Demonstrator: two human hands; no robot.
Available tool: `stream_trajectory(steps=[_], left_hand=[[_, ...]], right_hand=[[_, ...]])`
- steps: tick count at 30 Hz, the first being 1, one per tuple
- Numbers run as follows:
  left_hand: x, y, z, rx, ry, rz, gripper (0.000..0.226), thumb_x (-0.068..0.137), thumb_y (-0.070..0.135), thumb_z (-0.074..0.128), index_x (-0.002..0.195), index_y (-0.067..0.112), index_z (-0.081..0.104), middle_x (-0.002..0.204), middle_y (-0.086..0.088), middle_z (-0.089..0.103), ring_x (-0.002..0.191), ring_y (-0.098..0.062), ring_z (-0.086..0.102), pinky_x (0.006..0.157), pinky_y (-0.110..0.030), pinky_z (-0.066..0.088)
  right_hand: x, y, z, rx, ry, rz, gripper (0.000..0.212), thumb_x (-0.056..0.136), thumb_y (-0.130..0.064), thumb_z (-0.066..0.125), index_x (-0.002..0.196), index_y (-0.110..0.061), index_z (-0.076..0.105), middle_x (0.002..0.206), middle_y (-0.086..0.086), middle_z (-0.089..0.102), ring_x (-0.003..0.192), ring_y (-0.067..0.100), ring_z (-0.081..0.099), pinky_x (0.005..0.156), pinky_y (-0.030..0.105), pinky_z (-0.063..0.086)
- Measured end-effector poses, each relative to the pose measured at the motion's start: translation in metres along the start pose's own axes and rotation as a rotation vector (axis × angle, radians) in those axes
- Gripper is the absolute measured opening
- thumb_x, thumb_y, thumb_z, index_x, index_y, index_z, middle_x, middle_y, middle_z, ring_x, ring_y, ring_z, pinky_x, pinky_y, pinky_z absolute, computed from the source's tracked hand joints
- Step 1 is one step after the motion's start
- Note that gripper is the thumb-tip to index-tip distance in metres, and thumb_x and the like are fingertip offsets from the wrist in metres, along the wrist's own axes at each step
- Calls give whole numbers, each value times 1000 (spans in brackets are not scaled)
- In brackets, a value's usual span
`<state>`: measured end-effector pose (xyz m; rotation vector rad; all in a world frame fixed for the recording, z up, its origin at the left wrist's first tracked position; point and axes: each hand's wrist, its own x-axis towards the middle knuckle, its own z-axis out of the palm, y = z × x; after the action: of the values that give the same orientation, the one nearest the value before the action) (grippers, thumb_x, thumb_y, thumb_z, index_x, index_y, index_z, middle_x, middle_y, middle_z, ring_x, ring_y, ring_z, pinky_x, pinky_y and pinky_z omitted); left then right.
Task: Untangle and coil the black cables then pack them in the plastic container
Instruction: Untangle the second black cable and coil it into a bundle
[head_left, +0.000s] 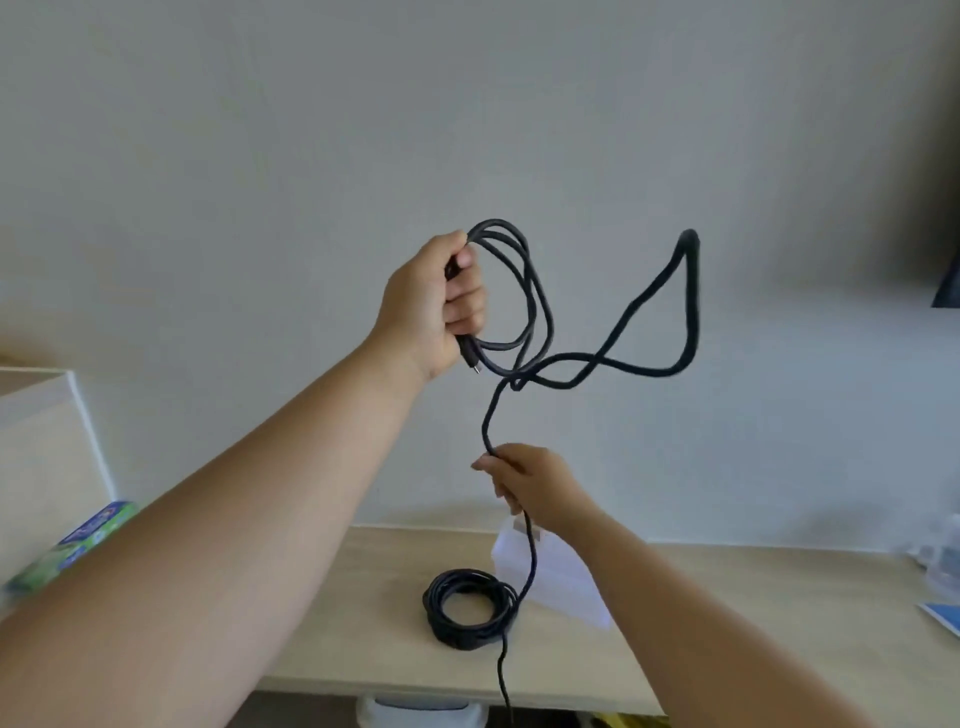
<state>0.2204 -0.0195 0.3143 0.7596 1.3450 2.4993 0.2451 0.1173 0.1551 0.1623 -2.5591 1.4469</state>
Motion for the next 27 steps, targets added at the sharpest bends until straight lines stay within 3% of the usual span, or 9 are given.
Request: stream_trajectory(steps=[4, 7, 10, 12, 15, 17, 21, 24, 27], left_hand=[[9, -18, -27, 220, 247, 35, 32, 94, 15, 36, 63, 18, 32, 39, 7, 22, 32, -8, 15, 37, -16, 10], [4, -36, -58, 416, 328, -2, 29, 90, 11, 35, 63, 18, 31, 39, 7, 23, 35, -10, 15, 40, -17, 11], [-5, -55, -83, 519, 341, -62, 29, 89, 11, 36, 62, 19, 31, 41, 5, 23, 36, -11, 15, 42, -19, 10], [-9, -64, -92, 550, 358, -92, 28, 86, 10, 36, 61, 19, 31, 40, 4, 22, 36, -11, 14, 42, -18, 10], [-14, -70, -95, 542, 370, -130, 29, 88, 12, 37, 60, 18, 31, 40, 5, 20, 36, -10, 13, 42, -17, 9], [-18, -73, -93, 535, 288, -165, 27, 88, 16, 41, 61, 18, 33, 43, 5, 20, 35, -11, 14, 42, -16, 10], [-24, -89, -84, 634, 177, -202, 25, 86, 18, 43, 63, 16, 32, 45, 3, 22, 38, -12, 16, 42, -17, 12], [-27, -113, -87, 755, 325, -105, 30, 95, 17, 39, 66, 15, 30, 48, 3, 28, 39, -13, 22, 38, -18, 19], [-30, -134, -90, 786, 544, 25, 33, 99, 26, 35, 69, 12, 35, 51, 2, 44, 40, -13, 34, 45, -24, 29]], right_hand=[[-16, 2, 6, 199, -245, 35, 29, 101, -27, 41, 88, -19, 65, 62, -4, 53, 58, 11, 49, 64, 19, 46], [-17, 9, 0, 654, -294, 45, 30, 100, -27, 38, 88, -12, 62, 60, -2, 50, 58, 15, 48, 66, 26, 46], [-10, 11, -15, 1121, -62, 92, 28, 88, -29, 45, 75, -12, 63, 49, -4, 37, 45, 11, 37, 50, 23, 38], [-2, 16, -30, 1233, 201, 155, 28, 89, -31, 47, 70, -14, 59, 45, -7, 27, 39, 8, 26, 40, 18, 26], [6, 35, -51, 960, 581, 305, 25, 98, -31, 49, 89, -11, 61, 48, -6, 28, 40, 8, 23, 39, 20, 21], [4, 47, -56, 709, 621, 366, 20, 97, -28, 51, 98, -12, 62, 56, -2, 38, 44, 11, 28, 41, 22, 27], [0, 38, -45, 238, 397, 263, 12, 95, -22, 55, 92, -12, 61, 67, 3, 51, 47, 15, 39, 46, 28, 38], [-5, 15, -30, -129, 273, 139, 16, 95, -20, 51, 88, -9, 60, 63, -1, 54, 45, 9, 47, 49, 27, 43], [-15, 0, -17, -261, 105, 86, 19, 96, -19, 48, 87, -7, 61, 62, -2, 56, 45, 8, 49, 48, 28, 47]])
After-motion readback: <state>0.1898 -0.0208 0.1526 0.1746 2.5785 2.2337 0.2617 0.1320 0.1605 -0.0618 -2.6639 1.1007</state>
